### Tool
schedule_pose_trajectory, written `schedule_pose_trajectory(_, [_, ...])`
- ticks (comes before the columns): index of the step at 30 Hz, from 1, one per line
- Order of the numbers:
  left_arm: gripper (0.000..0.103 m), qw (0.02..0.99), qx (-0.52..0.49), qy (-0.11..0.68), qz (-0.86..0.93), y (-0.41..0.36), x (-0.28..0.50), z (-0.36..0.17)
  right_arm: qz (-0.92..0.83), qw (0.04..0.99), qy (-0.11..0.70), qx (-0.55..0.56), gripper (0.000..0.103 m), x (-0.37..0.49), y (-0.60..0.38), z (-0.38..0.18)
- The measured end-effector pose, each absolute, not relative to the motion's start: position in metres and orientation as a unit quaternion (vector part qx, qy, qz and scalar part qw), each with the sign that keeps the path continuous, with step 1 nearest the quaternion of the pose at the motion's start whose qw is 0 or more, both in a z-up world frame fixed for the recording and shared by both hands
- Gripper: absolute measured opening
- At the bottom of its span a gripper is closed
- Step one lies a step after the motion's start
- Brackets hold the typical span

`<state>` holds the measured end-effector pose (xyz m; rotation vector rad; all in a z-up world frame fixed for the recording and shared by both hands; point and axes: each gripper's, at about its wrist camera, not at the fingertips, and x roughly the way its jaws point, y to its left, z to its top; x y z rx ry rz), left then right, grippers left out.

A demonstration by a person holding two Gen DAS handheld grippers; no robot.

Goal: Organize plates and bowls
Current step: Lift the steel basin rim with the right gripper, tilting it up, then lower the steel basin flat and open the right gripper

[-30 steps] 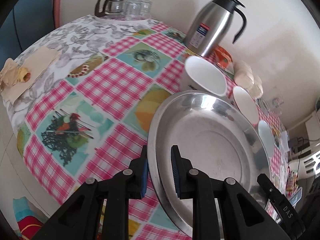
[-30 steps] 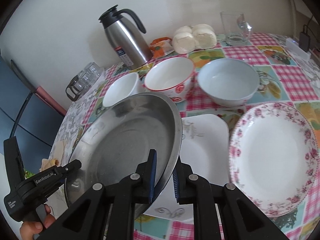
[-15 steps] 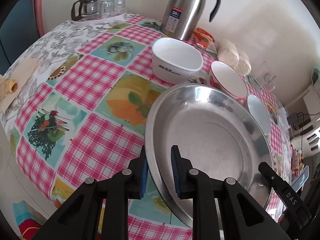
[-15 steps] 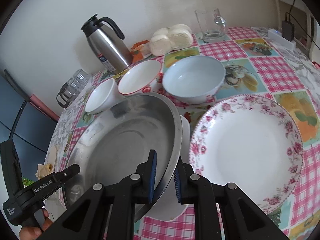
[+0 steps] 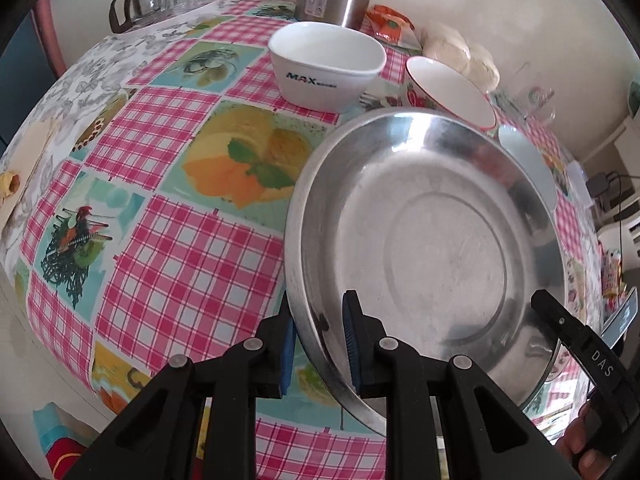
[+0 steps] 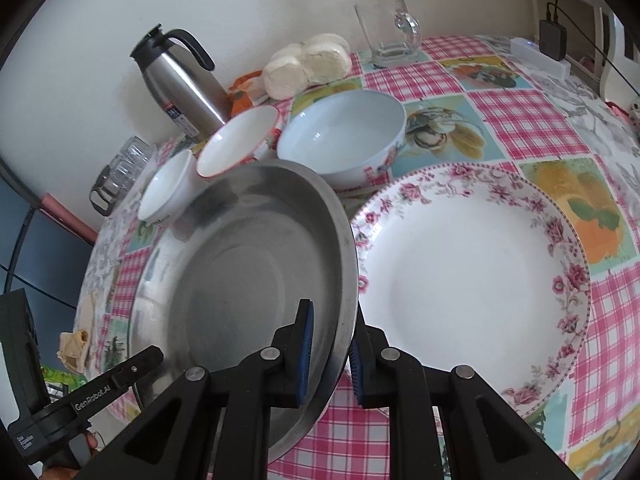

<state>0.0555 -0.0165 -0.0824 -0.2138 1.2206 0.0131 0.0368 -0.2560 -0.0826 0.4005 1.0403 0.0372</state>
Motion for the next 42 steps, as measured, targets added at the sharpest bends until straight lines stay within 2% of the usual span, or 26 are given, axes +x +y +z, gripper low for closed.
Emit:
schedule_pose_trajectory(13, [0.022,0.806,-0.092,0.585,-0.007,-0.024,0.052,-0.085,0.009,0.845,0.503,0.180,0.019,0.031,-0.255,-0.085])
schedule_pose_trajectory(17, [0.025,0.808,-0.094,0.581,-0.008,-0.023,0.053,-0.083,0.003,0.846,0.504,0.175,0.019,0.028,-0.254,-0.083])
schedule_pose_trajectory(18, [0.028,0.810,-0.094,0.579,-0.008,-0.023,0.052,-0.082,0.001,0.846,0.503,0.175,0.023,0.027,-0.254,-0.082])
schedule_pose_trajectory(20, [0.036,0.815,-0.096,0.571,-0.012,-0.021,0.051,-0.077,-0.006,0.850,0.497,0.171,0.042,0.026,-0.255,-0.078])
schedule_pose_trajectory(21, [0.040,0.819,-0.097,0.566,-0.015,-0.021,0.050,-0.075,-0.008,0.853,0.494,0.170,0.043,0.025,-0.254,-0.076])
schedule_pose_trajectory(25, [0.048,0.835,-0.090,0.543,-0.013,-0.023,0.050,-0.064,-0.016,0.861,0.481,0.166,0.045,0.023,-0.256,-0.069])
schedule_pose_trajectory(27, [0.054,0.842,-0.088,0.532,-0.011,-0.023,0.049,-0.059,-0.021,0.863,0.477,0.163,0.049,0.023,-0.257,-0.067])
schedule_pose_trajectory(32, [0.071,0.850,-0.082,0.520,0.001,-0.022,0.050,-0.055,-0.027,0.868,0.470,0.159,0.075,0.025,-0.258,-0.067])
schedule_pose_trajectory(33, [0.075,0.850,-0.078,0.520,0.005,-0.022,0.051,-0.056,-0.026,0.869,0.470,0.157,0.077,0.025,-0.257,-0.067])
schedule_pose_trajectory(37, [0.081,0.851,-0.068,0.520,0.016,-0.022,0.050,-0.057,-0.024,0.874,0.465,0.141,0.096,0.025,-0.253,-0.067])
schedule_pose_trajectory(38, [0.087,0.853,-0.066,0.518,0.019,-0.022,0.049,-0.057,-0.022,0.876,0.462,0.135,0.102,0.025,-0.252,-0.066])
schedule_pose_trajectory(39, [0.092,0.854,-0.065,0.515,0.021,-0.022,0.049,-0.057,-0.019,0.878,0.460,0.131,0.103,0.025,-0.251,-0.066])
schedule_pose_trajectory(42, [0.098,0.864,-0.062,0.499,0.028,-0.020,0.048,-0.054,-0.011,0.883,0.452,0.127,0.103,0.025,-0.249,-0.064])
